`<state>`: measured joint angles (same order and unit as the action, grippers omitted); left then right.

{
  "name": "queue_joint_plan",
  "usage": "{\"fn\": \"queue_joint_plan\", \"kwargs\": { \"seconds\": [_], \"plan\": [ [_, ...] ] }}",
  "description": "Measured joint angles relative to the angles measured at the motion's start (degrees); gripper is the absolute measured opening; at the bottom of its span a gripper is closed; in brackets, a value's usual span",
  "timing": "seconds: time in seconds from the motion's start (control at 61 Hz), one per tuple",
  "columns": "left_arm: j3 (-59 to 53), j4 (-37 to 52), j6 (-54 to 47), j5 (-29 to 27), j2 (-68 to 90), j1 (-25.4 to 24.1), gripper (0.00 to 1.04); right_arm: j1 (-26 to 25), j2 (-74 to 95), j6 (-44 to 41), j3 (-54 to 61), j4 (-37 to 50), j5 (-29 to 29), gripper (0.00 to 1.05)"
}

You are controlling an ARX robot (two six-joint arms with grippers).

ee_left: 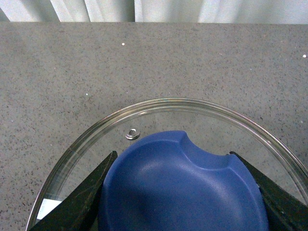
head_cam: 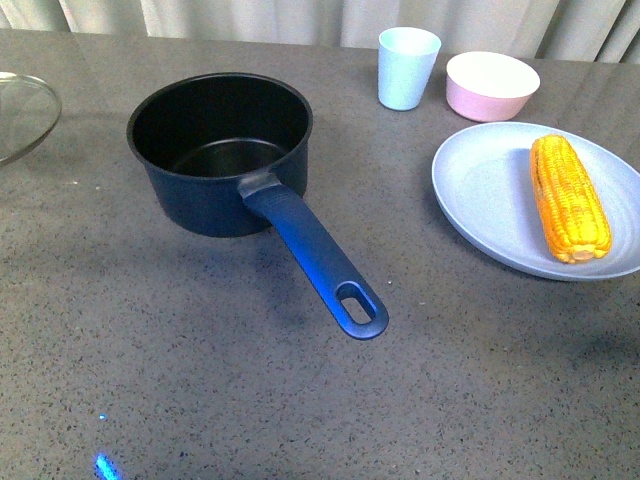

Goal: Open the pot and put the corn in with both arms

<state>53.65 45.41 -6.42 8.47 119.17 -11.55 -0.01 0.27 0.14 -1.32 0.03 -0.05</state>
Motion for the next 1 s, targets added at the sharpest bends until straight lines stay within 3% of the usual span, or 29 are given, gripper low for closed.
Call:
{"fn": "queue_joint_plan", "kwargs": {
  "seconds": [0.999],
  "plan": [
    [-1.09,7.76,0.26,2.49,9.18,0.68,0.59,0.00,0.00,0.00,0.00,0.00,0.00,0.96]
  ]
}}
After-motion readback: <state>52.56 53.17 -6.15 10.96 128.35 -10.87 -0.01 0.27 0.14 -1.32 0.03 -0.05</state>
